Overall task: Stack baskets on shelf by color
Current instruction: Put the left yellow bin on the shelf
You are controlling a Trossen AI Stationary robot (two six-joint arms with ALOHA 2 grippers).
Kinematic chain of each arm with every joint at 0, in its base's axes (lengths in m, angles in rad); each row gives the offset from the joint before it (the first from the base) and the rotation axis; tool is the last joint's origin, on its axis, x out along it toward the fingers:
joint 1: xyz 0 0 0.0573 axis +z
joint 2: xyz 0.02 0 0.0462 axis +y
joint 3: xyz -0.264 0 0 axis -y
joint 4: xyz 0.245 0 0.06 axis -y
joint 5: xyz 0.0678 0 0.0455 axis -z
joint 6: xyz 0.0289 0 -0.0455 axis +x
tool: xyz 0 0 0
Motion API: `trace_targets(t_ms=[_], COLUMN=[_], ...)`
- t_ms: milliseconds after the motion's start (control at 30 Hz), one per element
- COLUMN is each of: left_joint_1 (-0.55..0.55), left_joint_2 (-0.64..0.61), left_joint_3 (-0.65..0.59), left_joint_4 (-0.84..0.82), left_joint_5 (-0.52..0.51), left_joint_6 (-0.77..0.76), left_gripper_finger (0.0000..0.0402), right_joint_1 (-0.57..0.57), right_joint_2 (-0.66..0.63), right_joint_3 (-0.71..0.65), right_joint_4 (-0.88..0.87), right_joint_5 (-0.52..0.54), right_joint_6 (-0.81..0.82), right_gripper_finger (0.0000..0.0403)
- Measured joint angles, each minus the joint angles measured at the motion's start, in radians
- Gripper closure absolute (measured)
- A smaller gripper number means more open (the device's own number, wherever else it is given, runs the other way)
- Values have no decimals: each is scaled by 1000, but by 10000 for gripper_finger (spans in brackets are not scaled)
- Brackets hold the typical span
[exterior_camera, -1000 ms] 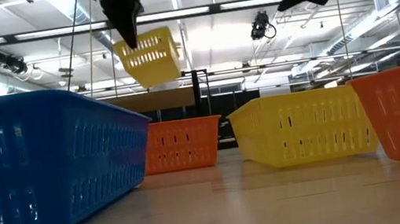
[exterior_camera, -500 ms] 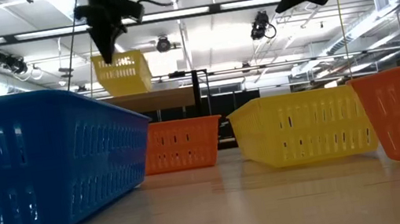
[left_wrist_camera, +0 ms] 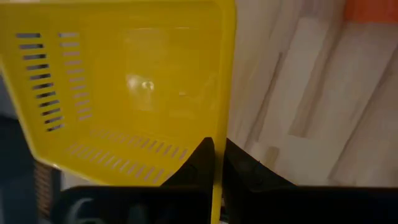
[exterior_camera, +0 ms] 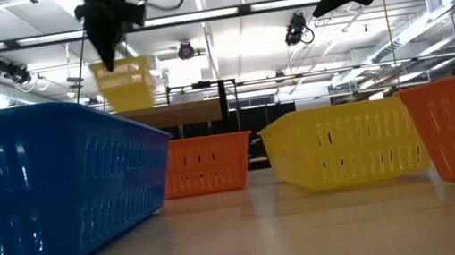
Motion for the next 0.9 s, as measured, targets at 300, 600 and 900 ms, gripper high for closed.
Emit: trace_targets(t_ms=[300, 600, 900], left_joint_1=[64, 88, 153], left_joint_2=[-152, -289, -319], left_joint_3=[-382, -422, -422], left_joint_4=[50, 114, 82], left_joint_5=[-53, -83, -101], left_joint_6=[-69, 11, 166], left_gripper_finger=[386, 385, 369], right_joint_1=[0, -7, -36], right_joint_2=[0, 0, 0], right_joint_3=[0, 0, 0], right_joint_4=[0, 0, 0], right_joint_5=[0, -2, -3], right_joint_6=[24, 21, 18], right_gripper_finger=[159, 159, 159])
